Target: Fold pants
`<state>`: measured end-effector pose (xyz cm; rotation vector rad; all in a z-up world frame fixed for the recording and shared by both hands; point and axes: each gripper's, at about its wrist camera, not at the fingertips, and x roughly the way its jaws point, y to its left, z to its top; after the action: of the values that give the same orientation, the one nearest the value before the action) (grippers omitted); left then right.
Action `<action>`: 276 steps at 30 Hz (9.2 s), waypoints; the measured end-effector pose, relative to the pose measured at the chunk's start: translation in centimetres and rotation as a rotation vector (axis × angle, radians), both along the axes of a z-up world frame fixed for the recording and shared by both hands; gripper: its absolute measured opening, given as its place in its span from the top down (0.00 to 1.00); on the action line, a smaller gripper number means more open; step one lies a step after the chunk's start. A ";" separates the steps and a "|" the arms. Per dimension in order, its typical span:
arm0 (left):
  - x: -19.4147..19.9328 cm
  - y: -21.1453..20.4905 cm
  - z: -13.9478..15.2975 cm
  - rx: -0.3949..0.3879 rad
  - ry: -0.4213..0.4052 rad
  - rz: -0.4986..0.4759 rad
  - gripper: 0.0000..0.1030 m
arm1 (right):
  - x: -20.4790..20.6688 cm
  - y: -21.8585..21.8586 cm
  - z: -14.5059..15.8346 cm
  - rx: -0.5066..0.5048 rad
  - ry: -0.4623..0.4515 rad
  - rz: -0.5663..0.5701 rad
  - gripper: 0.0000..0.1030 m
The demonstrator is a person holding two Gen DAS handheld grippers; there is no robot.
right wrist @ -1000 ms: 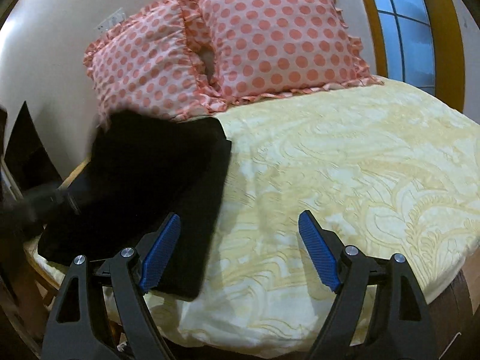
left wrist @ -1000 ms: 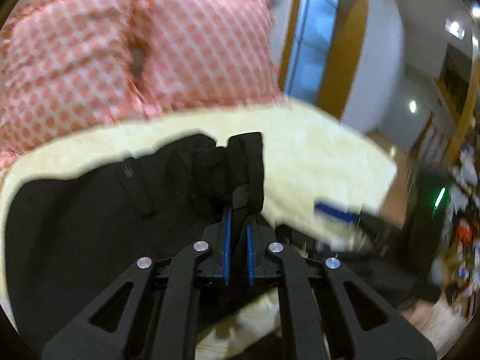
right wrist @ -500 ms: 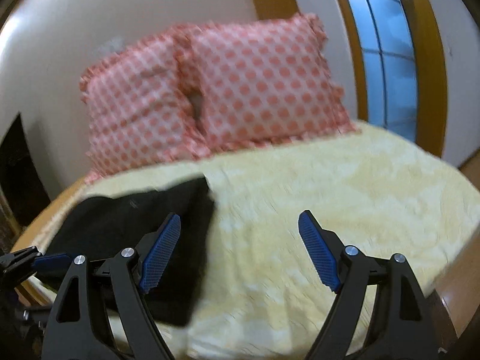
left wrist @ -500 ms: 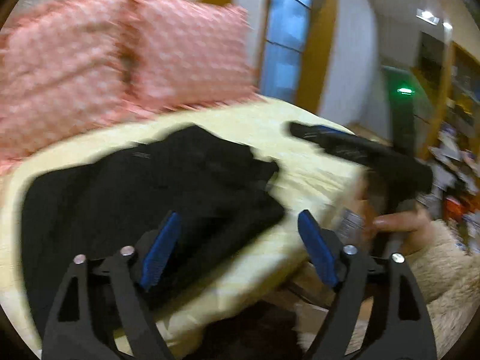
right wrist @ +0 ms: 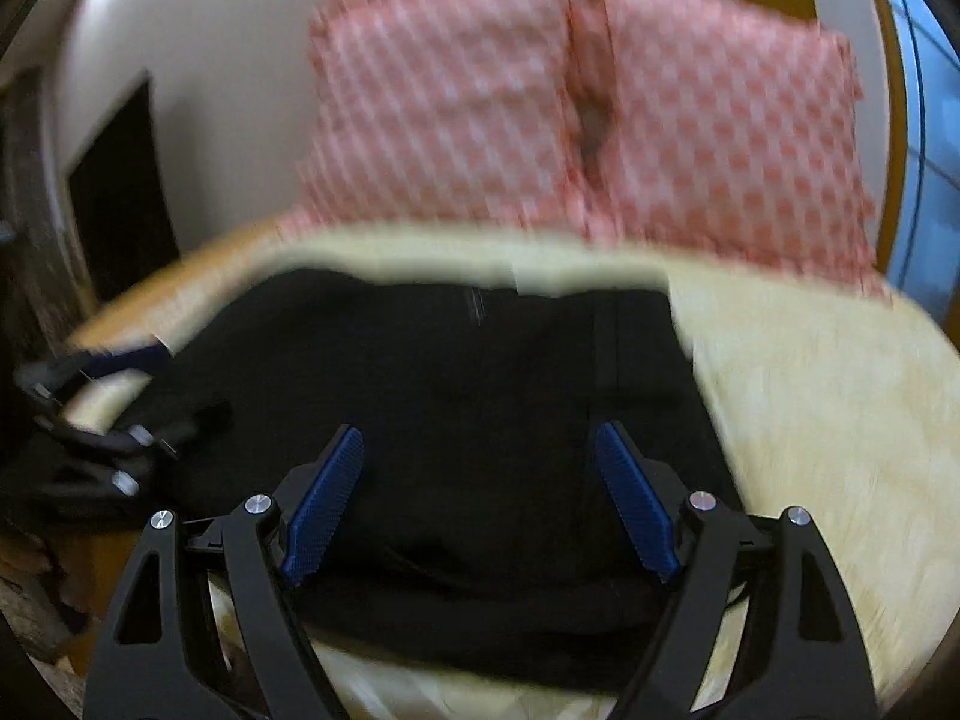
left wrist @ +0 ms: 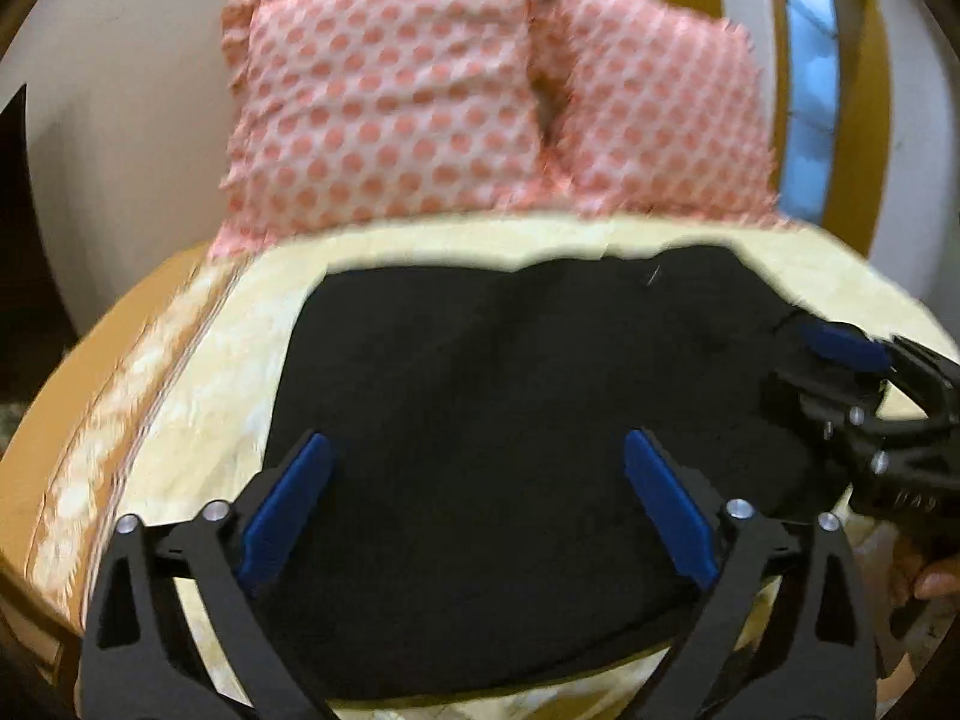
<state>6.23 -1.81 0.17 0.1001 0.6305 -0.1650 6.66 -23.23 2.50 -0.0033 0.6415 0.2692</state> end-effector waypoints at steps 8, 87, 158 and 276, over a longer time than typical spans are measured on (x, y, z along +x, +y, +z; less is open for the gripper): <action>0.3 1.3 1.1 -0.120 0.009 -0.015 0.02 | -1.3 0.1 0.8 -0.005 -0.058 -0.075 0.20; 17.6 8.3 1.5 -0.255 0.431 -0.088 0.39 | 9.7 -5.8 0.3 0.087 0.141 0.053 0.83; 12.5 0.4 2.9 0.022 0.210 0.033 0.02 | 11.7 0.8 -0.6 -0.053 0.249 -0.124 0.04; 10.6 2.2 -0.4 0.010 0.273 0.113 0.02 | 10.0 2.9 -2.3 -0.088 0.304 -0.150 0.01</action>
<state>16.83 0.40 -0.22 0.0516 0.9069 -0.0664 16.70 -20.38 0.18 0.0010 0.9512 0.0959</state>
